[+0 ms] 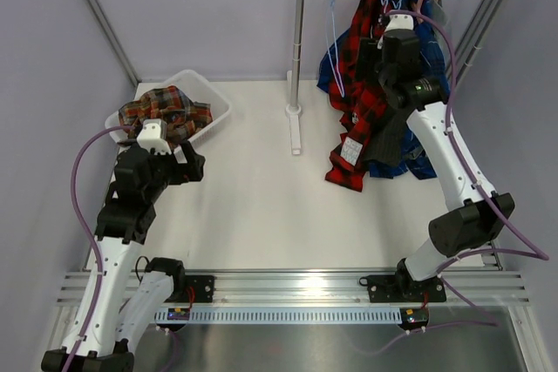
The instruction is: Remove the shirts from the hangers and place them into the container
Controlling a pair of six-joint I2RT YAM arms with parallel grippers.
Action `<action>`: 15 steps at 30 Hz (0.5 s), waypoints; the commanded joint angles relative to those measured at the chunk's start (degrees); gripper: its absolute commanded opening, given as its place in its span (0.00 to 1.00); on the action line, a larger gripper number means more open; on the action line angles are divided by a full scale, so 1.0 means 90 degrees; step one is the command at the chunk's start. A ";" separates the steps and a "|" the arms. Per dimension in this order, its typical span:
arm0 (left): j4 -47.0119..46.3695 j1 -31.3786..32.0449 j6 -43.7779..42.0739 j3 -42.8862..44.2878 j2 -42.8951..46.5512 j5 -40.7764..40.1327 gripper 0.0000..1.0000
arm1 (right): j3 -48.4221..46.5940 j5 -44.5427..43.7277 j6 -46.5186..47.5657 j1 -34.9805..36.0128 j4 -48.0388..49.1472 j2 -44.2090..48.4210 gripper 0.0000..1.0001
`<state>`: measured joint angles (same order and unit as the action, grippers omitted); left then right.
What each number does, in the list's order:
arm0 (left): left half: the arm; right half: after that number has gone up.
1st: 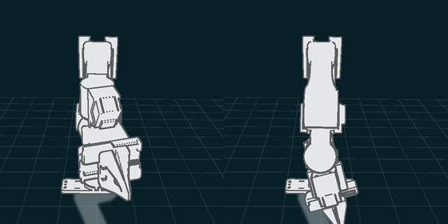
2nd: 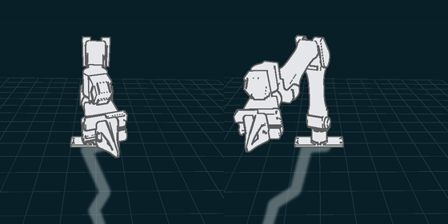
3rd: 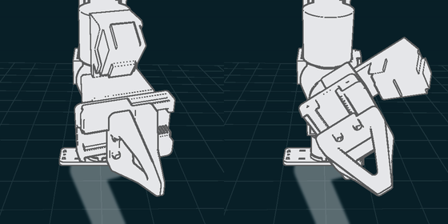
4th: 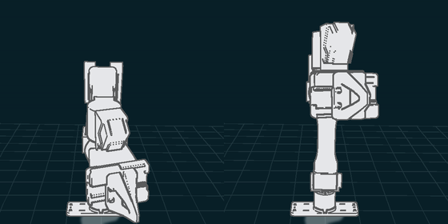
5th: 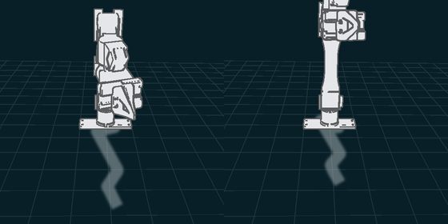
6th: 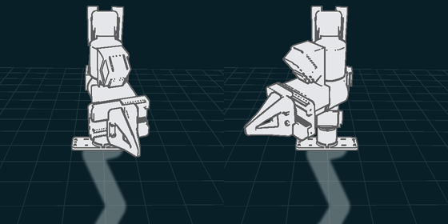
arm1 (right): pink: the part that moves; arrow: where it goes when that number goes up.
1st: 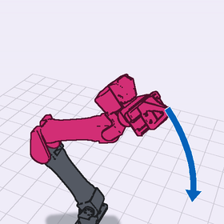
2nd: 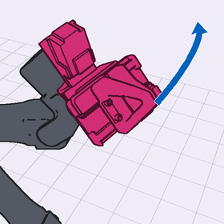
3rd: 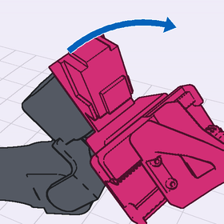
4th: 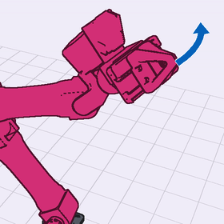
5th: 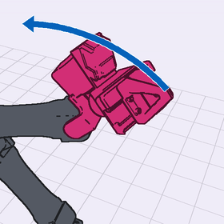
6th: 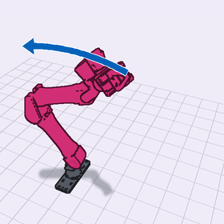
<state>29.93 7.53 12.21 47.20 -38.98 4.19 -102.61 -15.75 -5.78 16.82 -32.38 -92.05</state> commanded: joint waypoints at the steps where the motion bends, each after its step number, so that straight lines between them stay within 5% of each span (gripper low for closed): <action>1: -0.0259 0.0033 -0.0077 -0.0010 0.0074 0.0170 0.99 | 0.0014 0.0041 0.0085 -0.0013 0.0112 0.0422 0.77; 6: -0.0259 0.0033 -0.0067 -0.0020 0.0064 0.0170 0.99 | 0.0501 -0.0233 0.0339 -0.0013 0.0707 0.1271 0.78; 15: -0.0250 0.0033 -0.0077 -0.0030 0.0064 0.0140 0.99 | 0.0063 -0.0155 0.0467 -0.0043 0.0180 0.0805 0.79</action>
<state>29.91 7.57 12.21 47.20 -38.96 4.16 -101.25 -17.04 -2.72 16.75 -30.74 -82.52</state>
